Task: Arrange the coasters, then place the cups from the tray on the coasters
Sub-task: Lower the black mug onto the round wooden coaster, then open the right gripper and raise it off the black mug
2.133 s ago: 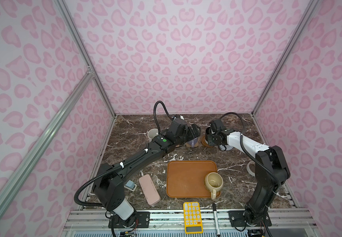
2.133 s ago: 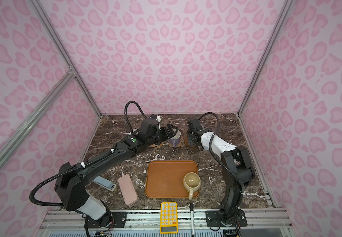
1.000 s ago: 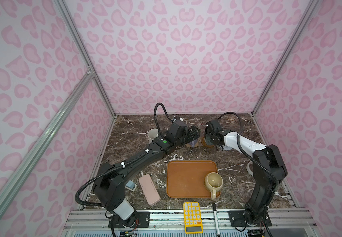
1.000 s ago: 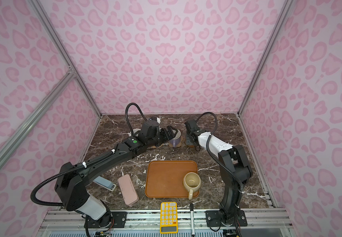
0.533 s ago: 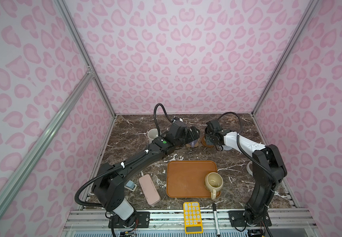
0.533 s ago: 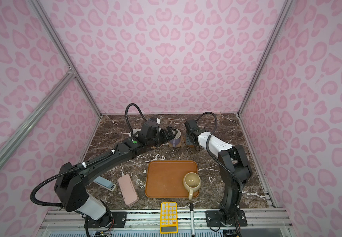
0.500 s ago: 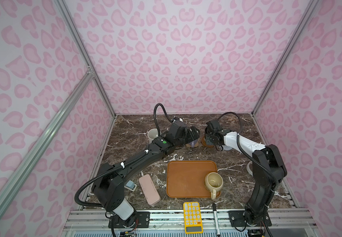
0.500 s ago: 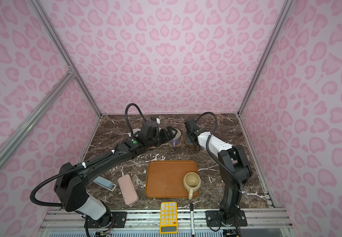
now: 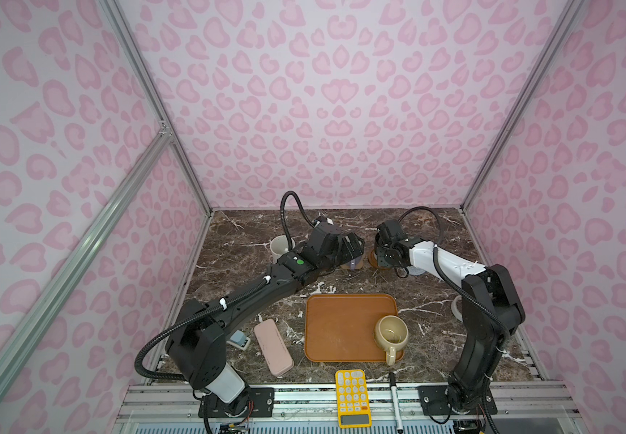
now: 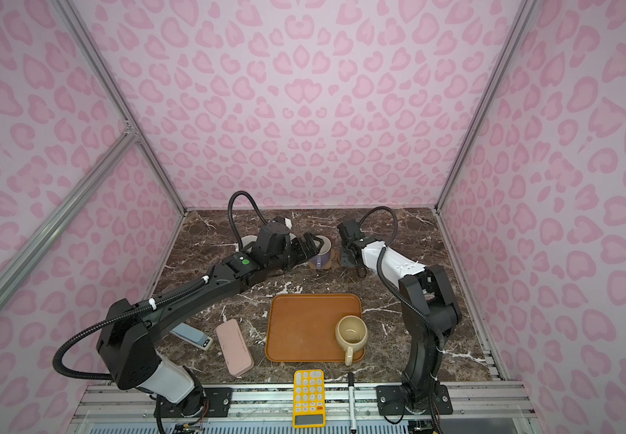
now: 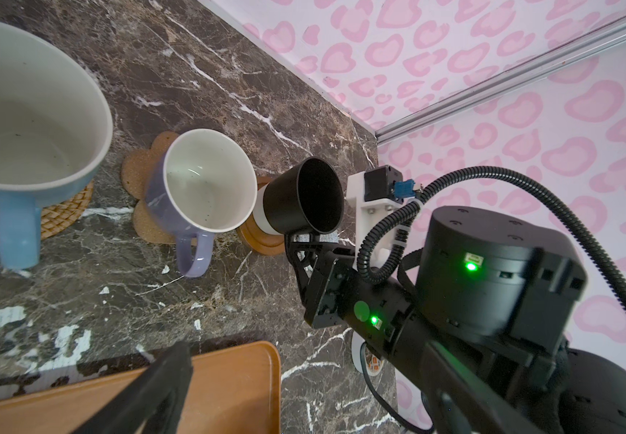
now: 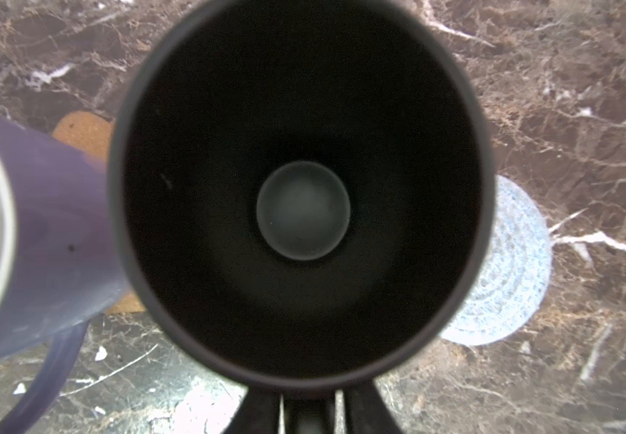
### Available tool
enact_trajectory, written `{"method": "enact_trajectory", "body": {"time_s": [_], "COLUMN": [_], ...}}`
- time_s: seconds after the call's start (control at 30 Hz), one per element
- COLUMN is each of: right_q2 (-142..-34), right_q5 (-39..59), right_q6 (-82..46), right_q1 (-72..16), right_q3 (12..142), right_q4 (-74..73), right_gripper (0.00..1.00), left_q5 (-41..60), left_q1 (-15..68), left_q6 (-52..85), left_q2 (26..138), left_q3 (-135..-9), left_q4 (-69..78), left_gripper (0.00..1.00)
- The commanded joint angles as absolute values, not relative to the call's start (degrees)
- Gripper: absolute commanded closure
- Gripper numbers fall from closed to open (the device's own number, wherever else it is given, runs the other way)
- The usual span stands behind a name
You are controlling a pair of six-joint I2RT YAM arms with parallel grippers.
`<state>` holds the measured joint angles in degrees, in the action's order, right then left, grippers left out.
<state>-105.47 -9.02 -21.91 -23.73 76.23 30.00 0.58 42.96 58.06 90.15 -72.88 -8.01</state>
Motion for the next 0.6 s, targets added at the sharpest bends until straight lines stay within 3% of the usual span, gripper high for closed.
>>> {"method": "enact_trajectory", "body": {"time_s": [0.0,0.07,0.1,0.27,0.3,0.57], "right_q2": [-104.8,-104.4,-104.0,-100.7,-99.9,-89.9], "right_q5": [-10.3,-10.2,-10.1,-11.6,-11.8,-14.0], "right_q6": [-22.0,-22.1,-22.1,-22.3,-22.3,-21.3], "right_q1": [-24.1,-24.2,-24.3,-25.4,-25.5,-25.8], "right_q3": [76.1,76.7,76.6,75.4,75.0,70.9], "right_q4": [31.8,32.8,32.8,33.5,33.7,36.5], "right_gripper": [0.52,0.48,0.41,0.37,0.26,0.24], "left_q5": [-0.2,0.0,0.1,1.5,1.6,1.7], "left_q1": [42.8,42.8,42.8,42.7,42.7,42.7], "left_q6": [57.6,56.9,56.7,56.1,56.2,55.7], "left_q2": [88.4,88.1,88.0,87.6,87.3,85.3], "left_q3": [-72.4,-73.1,-73.6,-75.9,-76.0,-76.1], "left_q4": [-6.8,-7.7,-8.2,-10.6,-10.9,-13.4], "left_gripper": [0.03,0.03,0.03,0.03,0.03,0.03]}}
